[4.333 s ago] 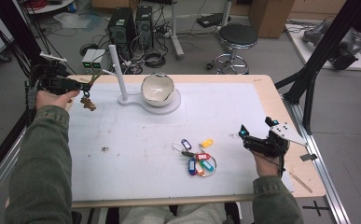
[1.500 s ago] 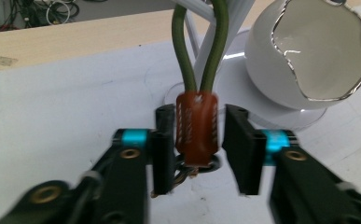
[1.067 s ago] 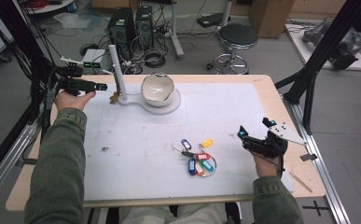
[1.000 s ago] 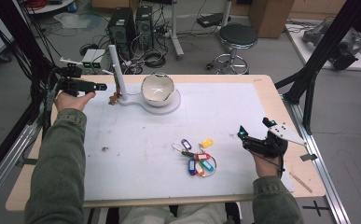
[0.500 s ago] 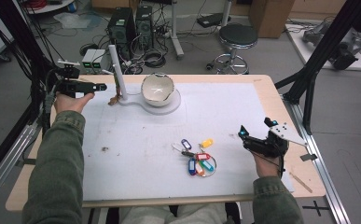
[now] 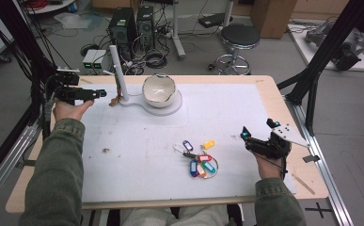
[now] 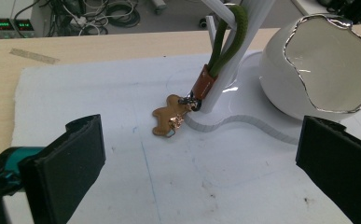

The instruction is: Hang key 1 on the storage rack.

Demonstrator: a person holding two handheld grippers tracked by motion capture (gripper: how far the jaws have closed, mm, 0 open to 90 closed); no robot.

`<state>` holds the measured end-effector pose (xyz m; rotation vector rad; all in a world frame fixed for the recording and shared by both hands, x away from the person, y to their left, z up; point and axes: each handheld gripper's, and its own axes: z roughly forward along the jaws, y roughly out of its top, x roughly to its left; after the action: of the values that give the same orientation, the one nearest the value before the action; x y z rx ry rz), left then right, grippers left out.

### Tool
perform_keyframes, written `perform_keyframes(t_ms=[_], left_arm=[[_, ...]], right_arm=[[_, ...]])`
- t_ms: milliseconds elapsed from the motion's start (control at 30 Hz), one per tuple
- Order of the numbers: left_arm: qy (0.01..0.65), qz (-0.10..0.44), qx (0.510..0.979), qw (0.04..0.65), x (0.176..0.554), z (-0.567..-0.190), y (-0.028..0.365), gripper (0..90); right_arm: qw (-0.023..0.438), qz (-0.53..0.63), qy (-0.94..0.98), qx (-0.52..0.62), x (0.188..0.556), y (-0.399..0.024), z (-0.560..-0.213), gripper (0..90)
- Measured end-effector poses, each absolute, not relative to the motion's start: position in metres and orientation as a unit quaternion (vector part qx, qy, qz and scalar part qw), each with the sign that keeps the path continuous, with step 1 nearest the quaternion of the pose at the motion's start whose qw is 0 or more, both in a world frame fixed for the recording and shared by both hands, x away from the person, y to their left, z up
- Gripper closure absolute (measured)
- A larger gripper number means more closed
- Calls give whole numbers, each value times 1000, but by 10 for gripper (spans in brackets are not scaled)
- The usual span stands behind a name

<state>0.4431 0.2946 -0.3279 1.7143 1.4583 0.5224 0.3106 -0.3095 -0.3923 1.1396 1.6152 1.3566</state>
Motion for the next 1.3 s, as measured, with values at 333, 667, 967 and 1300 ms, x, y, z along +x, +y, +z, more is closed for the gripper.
perform_keyframes(t_ms=[333, 667, 967, 1300], left_arm=[[581, 221, 663, 416, 429, -336, 300, 18], [580, 240, 654, 423, 412, -343, 307, 17], [569, 266, 661, 411, 401, -344, 300, 17], [555, 286, 664, 411, 386, -341, 292, 18]], right_arm=[[362, 528, 628, 443, 310, -310, -392, 20], [363, 527, 628, 443, 311, -310, -393, 20], [362, 525, 628, 445, 311, -310, -393, 20], [363, 526, 626, 446, 311, -312, -393, 20]])
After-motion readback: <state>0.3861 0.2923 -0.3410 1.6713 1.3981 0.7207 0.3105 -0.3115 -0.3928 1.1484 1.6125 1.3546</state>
